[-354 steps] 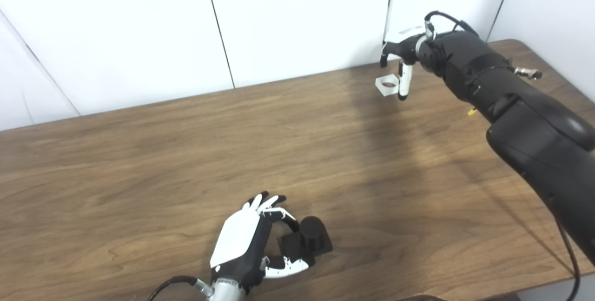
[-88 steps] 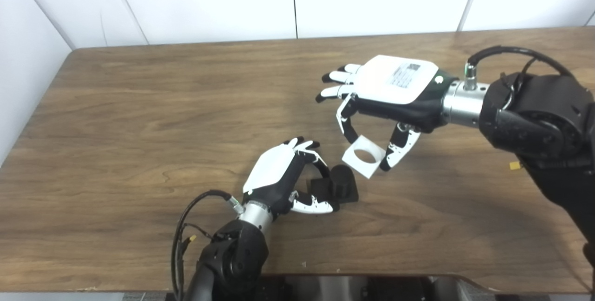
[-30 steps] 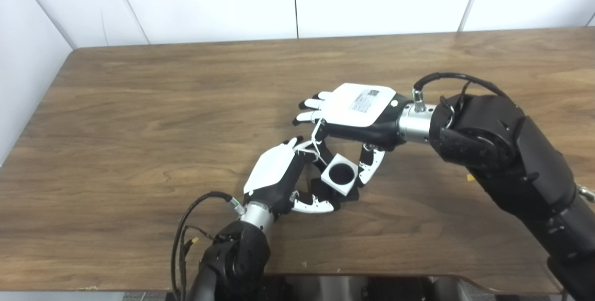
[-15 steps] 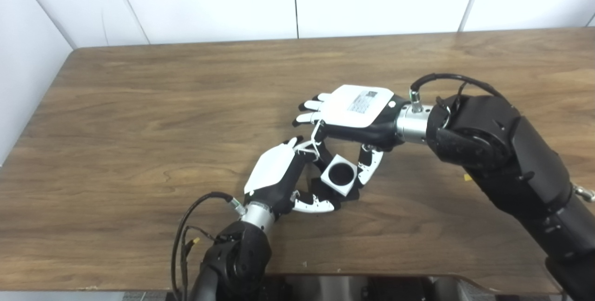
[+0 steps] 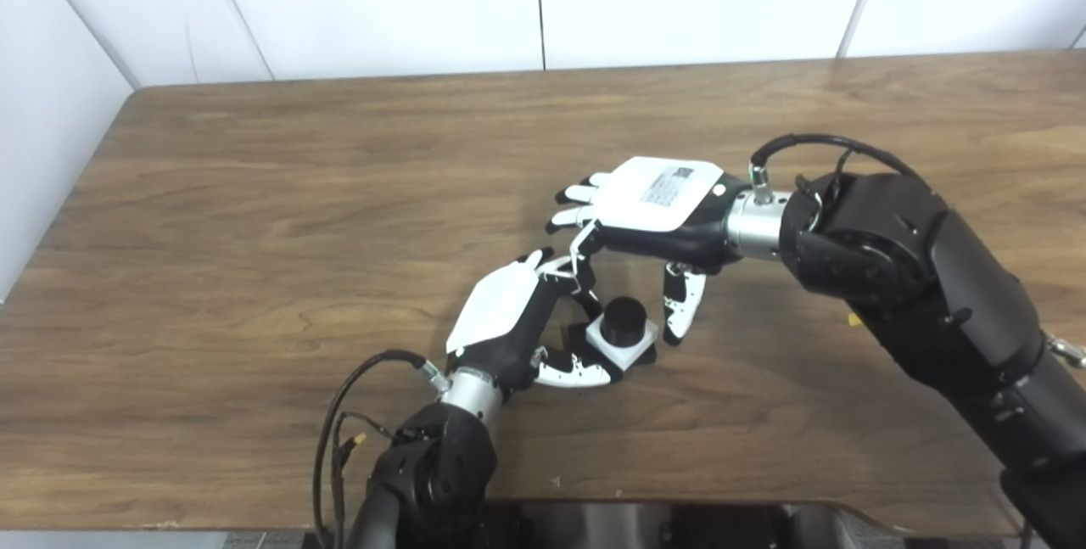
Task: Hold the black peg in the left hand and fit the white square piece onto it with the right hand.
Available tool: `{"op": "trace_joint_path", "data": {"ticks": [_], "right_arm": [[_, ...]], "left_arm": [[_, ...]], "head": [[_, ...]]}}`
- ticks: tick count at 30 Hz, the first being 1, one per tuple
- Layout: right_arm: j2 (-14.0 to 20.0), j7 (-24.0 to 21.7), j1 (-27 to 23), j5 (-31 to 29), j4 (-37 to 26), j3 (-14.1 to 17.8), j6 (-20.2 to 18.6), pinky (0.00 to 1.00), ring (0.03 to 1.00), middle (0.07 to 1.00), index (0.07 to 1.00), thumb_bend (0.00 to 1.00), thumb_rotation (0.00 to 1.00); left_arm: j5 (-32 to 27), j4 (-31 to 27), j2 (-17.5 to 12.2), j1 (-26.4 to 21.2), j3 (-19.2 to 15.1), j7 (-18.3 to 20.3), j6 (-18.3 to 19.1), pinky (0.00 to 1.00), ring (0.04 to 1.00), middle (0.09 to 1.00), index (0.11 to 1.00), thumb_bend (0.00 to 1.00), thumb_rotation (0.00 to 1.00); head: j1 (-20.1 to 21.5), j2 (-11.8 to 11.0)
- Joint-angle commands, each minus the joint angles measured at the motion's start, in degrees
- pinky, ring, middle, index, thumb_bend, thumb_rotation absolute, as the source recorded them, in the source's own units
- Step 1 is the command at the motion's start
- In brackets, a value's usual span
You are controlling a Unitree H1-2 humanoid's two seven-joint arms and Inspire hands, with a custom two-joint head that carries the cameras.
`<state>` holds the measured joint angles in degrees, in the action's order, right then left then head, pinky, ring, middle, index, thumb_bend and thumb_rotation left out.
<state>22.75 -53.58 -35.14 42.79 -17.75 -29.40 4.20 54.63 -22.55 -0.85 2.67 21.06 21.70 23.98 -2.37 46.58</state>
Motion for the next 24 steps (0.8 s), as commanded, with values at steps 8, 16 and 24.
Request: {"op": "trace_joint_path", "data": {"ticks": [8,16,24], "right_arm": [[0.2,2.2,-2.1,0.7,0.0,1.5,0.5,1.00,1.000,0.944,0.680,0.92,0.14],[0.4,3.5,-2.1,1.0,0.9,2.3,0.7,0.99,1.000,0.940,0.663,0.94,0.14],[0.5,3.8,-2.2,1.0,1.0,2.9,0.1,0.98,1.000,0.939,0.655,0.94,0.14]], "left_arm": [[0.9,0.8,-1.2,0.4,-0.8,0.8,2.0,1.00,1.000,0.912,0.492,0.52,0.07],[1.7,0.9,-1.5,0.0,-1.0,1.6,2.4,1.00,1.000,0.905,0.597,0.67,0.17],[2.7,0.0,-2.3,-0.7,-1.3,2.8,2.4,1.00,1.000,0.902,0.722,0.79,0.27]], "head": [[-0.1,-0.1],[-0.2,-0.2],[-0.2,-0.3]]}}
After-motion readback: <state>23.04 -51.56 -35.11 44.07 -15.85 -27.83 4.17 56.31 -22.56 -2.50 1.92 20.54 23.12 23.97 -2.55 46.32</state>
